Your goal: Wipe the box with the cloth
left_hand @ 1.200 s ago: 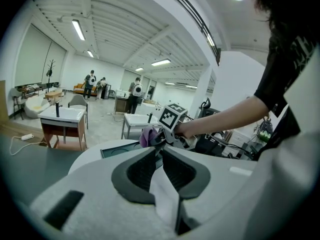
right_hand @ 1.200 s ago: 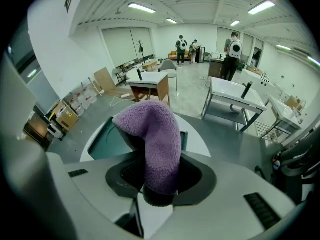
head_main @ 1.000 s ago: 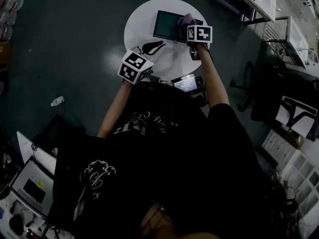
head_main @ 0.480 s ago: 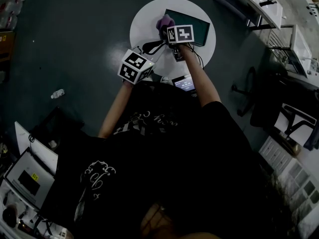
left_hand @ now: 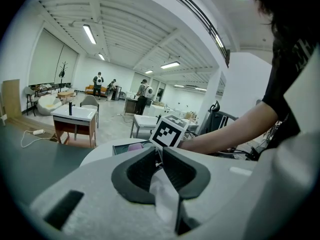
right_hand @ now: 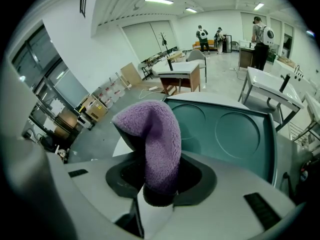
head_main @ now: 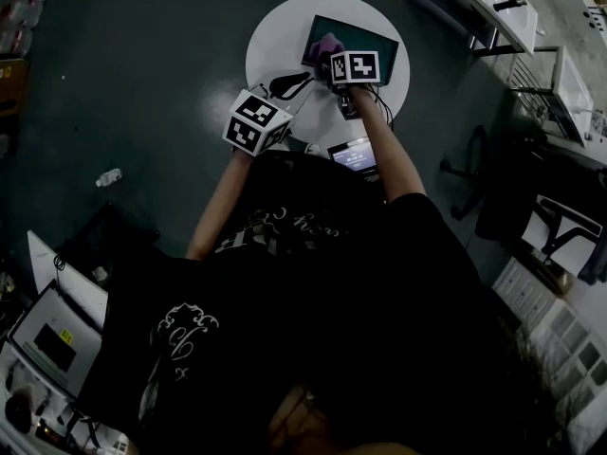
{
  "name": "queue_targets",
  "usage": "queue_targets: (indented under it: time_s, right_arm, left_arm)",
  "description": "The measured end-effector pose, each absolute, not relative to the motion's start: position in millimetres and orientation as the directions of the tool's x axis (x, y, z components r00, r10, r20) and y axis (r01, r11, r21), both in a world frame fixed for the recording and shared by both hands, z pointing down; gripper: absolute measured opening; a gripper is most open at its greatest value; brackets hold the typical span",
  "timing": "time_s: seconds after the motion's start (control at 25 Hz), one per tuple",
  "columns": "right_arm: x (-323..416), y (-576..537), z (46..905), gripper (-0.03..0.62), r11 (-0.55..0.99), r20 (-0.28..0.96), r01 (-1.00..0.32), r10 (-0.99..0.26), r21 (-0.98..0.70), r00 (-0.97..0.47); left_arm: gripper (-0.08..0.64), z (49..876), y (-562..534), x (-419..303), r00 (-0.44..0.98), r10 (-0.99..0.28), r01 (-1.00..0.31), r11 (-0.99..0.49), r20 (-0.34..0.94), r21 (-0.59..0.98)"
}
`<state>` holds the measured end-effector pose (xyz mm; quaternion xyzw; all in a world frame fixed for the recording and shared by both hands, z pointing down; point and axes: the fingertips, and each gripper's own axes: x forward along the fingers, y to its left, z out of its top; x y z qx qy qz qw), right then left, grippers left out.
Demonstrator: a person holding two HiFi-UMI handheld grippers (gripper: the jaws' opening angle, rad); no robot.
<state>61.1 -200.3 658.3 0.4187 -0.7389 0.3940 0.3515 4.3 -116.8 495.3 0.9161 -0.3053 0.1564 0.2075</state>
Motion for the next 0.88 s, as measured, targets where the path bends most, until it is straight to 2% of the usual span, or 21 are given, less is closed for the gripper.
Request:
queue_targets:
  time_s: [0.44, 0.72, 0.88]
  right_arm:
    - [138, -181, 658, 0.115, 0.282, 0.873, -0.929, -0.354, -0.242, -0.335]
    - [194, -167, 657, 0.115, 0.246, 0.892, -0.954, -0.371, -0.173, -0.257]
    - [213, -162, 657, 0.115, 0.228, 0.890, -0.956, -0.375, -0.183, -0.259]
  left_arm:
    - [0.038, 496, -109, 47, 0.807, -0.414, -0.549, -0.787, 0.421, 0.280]
    - [0.038, 495, -103, 68, 0.821, -0.390, -0.526, -0.801, 0.417, 0.285]
    - [0.038, 497, -99, 77, 0.821, -0.384, -0.523, -0.803, 0.423, 0.285]
